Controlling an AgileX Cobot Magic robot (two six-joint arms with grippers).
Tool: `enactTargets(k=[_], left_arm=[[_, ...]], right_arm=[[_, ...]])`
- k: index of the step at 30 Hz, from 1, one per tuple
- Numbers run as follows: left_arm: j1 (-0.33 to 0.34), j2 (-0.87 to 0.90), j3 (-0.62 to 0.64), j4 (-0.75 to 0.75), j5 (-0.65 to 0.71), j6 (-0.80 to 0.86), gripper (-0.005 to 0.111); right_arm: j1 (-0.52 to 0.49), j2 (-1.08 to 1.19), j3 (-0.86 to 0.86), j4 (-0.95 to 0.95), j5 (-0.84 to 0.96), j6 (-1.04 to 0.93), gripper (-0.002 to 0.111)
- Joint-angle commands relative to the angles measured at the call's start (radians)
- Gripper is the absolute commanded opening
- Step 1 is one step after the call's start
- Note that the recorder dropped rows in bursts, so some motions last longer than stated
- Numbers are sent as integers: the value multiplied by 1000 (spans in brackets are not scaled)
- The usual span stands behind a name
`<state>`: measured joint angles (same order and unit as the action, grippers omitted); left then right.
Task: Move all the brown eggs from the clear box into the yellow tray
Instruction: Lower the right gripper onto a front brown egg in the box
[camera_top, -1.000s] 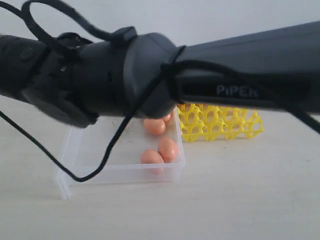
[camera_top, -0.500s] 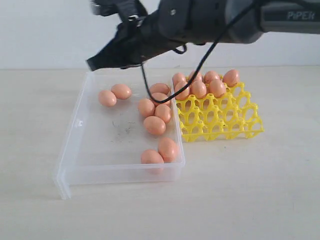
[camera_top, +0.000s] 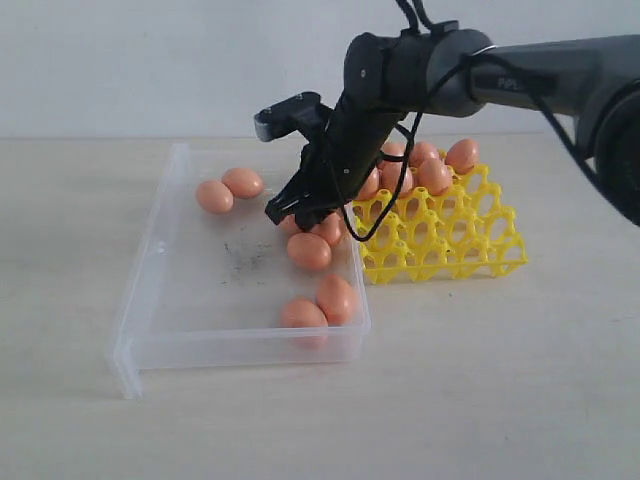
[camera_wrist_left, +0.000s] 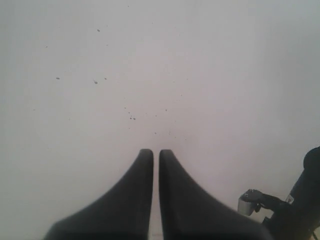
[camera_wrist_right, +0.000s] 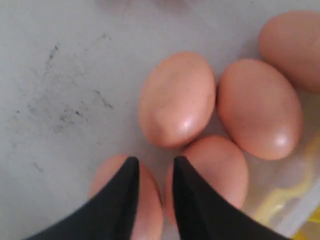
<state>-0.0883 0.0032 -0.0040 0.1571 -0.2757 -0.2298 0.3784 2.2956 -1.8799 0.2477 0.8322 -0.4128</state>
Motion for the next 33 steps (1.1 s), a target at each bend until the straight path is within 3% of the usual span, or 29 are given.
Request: enactTargets(k=[1, 3, 6, 9, 15, 33], left_arm=[[-4, -3, 4, -7, 7, -4, 4], [-4, -3, 4, -7, 7, -4, 4], [-4, -3, 4, -7, 7, -4, 4], [-4, -3, 4, -7, 7, -4, 4], [-4, -3, 4, -7, 7, -4, 4], [-4, -3, 4, -7, 7, -4, 4]], right_arm=[[-8, 41, -122, -23, 39, 41, 56], [-8, 42, -164, -27, 25, 81, 59], [-8, 42, -207, -27, 25, 84, 51], [-8, 68, -238, -22, 50, 77, 49], [3, 142, -316, -32, 141, 38, 58], [40, 230, -396, -59, 108, 19, 59]])
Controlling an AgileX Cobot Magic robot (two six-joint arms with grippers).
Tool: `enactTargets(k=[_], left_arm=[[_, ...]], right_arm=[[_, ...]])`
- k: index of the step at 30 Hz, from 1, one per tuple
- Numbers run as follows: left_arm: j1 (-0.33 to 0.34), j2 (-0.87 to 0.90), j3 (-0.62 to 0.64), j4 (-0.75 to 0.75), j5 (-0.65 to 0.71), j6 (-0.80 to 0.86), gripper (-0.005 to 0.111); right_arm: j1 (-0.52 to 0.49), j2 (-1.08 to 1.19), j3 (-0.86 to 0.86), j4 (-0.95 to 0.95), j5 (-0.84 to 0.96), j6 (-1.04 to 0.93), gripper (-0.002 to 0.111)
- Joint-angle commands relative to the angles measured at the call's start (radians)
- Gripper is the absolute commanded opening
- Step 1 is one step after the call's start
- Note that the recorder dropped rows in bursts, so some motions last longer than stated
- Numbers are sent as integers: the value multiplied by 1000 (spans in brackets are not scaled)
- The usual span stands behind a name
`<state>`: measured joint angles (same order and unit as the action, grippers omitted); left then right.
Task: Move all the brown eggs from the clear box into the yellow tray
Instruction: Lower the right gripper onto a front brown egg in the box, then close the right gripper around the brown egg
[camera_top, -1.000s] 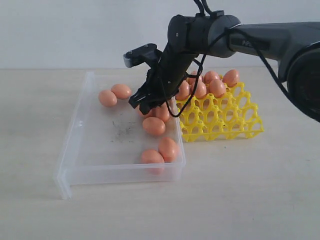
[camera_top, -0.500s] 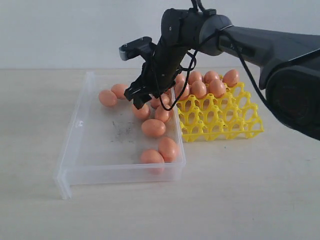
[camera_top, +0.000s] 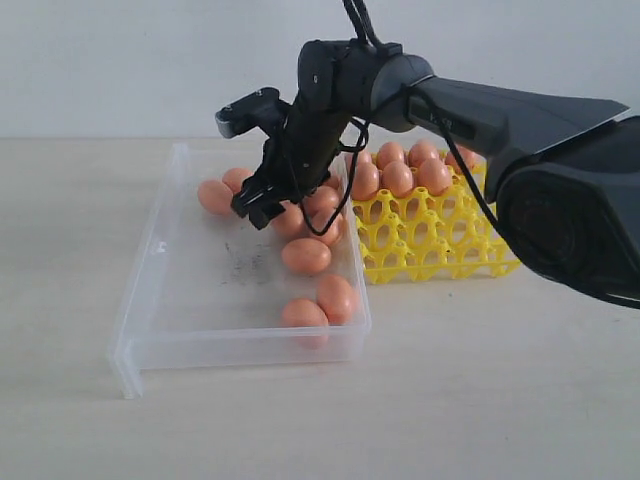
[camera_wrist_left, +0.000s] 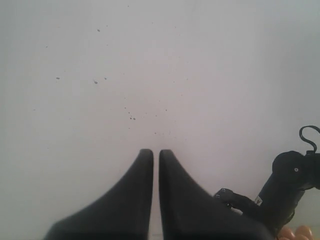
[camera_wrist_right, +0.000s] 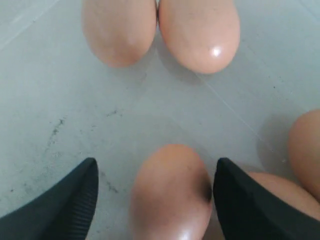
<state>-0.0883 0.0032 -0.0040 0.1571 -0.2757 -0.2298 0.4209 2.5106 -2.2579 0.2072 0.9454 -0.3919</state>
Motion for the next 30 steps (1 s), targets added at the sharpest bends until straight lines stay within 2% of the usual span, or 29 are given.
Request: enactTargets(k=[1, 5, 16, 18, 20, 23, 30], left_arm=[[-4, -3, 4, -7, 7, -4, 4], [-4, -3, 4, -7, 7, -4, 4], [-4, -3, 4, -7, 7, -4, 4], [-4, -3, 4, -7, 7, -4, 4], [-4, -3, 4, -7, 7, -4, 4], [-4, -3, 4, -7, 7, -4, 4], [-4, -3, 4, -7, 7, -4, 4]], right_arm=[[-2, 20, -23, -25, -13, 6, 58], [-2, 35, -48, -73, -22, 67, 58], [-22, 35, -48, -137, 91, 99, 57], [-23, 35, -48, -143, 81, 103, 50], [-23, 35, -48, -146, 65, 107, 34], [-23, 35, -48, -142, 27, 101, -1], [-23, 35, -45, -38, -158, 89, 0]])
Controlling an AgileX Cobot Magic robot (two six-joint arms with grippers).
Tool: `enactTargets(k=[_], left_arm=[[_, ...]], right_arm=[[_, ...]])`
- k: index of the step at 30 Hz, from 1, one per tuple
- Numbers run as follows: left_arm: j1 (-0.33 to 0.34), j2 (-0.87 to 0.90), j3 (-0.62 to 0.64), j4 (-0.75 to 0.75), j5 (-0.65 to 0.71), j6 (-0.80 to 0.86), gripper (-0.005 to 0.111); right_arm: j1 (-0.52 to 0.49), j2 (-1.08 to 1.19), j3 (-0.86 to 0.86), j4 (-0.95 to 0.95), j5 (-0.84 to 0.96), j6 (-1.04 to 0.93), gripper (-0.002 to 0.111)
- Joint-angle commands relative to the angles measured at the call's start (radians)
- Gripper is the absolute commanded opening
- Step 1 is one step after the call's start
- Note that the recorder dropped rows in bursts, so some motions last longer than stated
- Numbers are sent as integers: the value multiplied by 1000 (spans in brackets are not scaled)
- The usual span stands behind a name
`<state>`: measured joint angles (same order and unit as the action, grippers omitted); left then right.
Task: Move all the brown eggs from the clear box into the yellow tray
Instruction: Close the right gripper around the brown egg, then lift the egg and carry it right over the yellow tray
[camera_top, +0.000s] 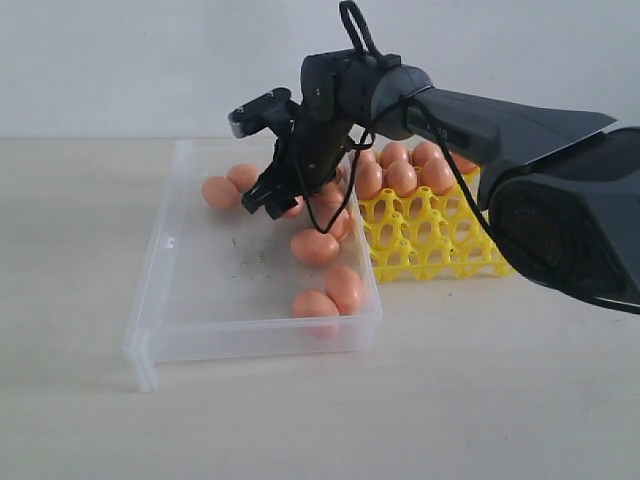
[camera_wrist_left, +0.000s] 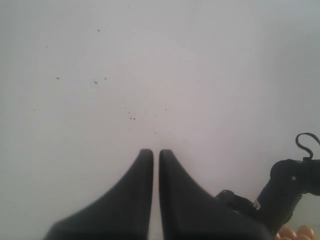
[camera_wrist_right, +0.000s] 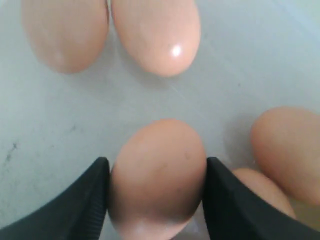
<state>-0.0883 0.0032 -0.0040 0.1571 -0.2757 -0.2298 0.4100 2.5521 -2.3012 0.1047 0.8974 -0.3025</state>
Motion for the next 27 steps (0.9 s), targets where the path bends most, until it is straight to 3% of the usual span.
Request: enactTargets(k=[1, 5, 11, 13, 20, 27], left_arm=[[-4, -3, 4, -7, 7, -4, 4], [-4, -3, 4, -7, 7, -4, 4], [-4, -3, 4, -7, 7, -4, 4], [-4, -3, 4, -7, 7, -4, 4], [-4, -3, 4, -7, 7, -4, 4], [-4, -3, 4, -7, 7, -4, 4]], right_arm=[[-15, -6, 2, 90, -133, 23, 0], [-20, -33, 94, 142, -242, -18, 0], [-32, -89, 289, 138, -181, -585, 0], [-32, -110, 352, 220, -146, -760, 0], [-26, -227, 485, 1046, -142, -1400, 0], [-22, -313, 565, 1460, -62, -1732, 0]])
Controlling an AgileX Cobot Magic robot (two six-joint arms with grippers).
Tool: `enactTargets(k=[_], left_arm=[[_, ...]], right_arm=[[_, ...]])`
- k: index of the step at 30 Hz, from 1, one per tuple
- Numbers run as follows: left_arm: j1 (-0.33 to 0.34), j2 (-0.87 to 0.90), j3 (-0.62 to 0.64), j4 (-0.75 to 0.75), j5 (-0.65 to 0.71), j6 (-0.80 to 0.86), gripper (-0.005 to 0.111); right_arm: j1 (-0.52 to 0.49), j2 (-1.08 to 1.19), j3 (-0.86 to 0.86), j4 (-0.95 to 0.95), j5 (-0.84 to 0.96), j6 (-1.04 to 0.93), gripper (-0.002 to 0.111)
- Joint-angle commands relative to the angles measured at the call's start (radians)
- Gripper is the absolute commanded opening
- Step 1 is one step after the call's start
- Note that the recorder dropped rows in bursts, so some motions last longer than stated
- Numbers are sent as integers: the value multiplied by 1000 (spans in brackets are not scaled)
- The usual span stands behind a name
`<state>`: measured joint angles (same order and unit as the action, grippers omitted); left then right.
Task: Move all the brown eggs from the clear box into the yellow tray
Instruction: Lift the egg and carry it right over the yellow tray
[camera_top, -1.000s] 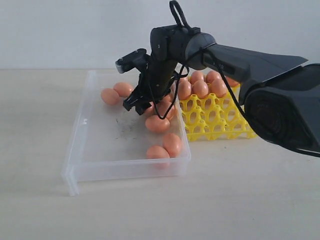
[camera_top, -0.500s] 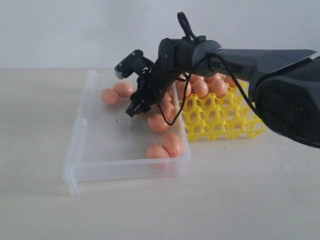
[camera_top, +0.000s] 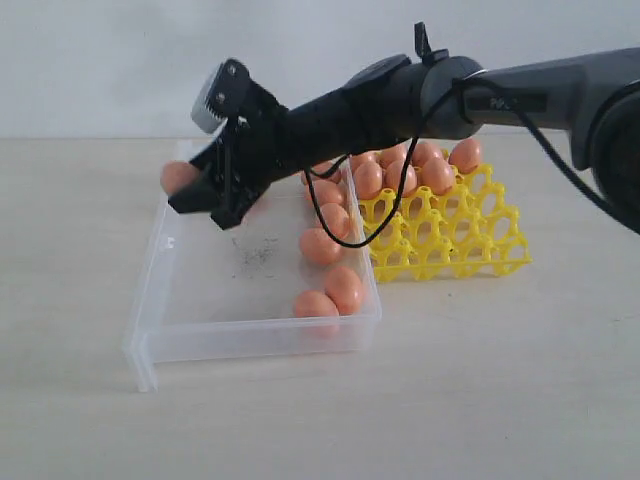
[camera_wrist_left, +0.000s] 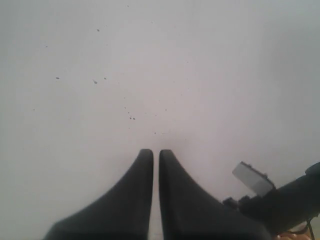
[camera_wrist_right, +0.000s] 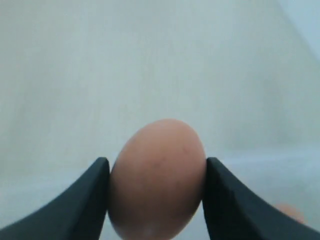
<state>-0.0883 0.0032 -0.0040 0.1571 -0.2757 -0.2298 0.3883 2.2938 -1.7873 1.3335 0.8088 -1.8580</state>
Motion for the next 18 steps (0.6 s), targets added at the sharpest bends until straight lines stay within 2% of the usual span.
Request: enactTargets(k=[1, 3, 8, 14, 18], left_arm=[[-4, -3, 4, -7, 7, -4, 4], [-4, -3, 4, -7, 7, -4, 4], [-4, -3, 4, -7, 7, -4, 4], [-4, -3, 4, -7, 7, -4, 4], [-4, -3, 4, -7, 7, -4, 4]], right_arm=[[-1, -66, 73, 294, 46, -225, 0], [-1, -85, 114, 401, 69, -272, 0], [-1, -129, 166, 382, 60, -272, 0], [-1, -229, 236, 285, -470, -272, 0], [-1, -311, 350, 136, -668, -272, 0]])
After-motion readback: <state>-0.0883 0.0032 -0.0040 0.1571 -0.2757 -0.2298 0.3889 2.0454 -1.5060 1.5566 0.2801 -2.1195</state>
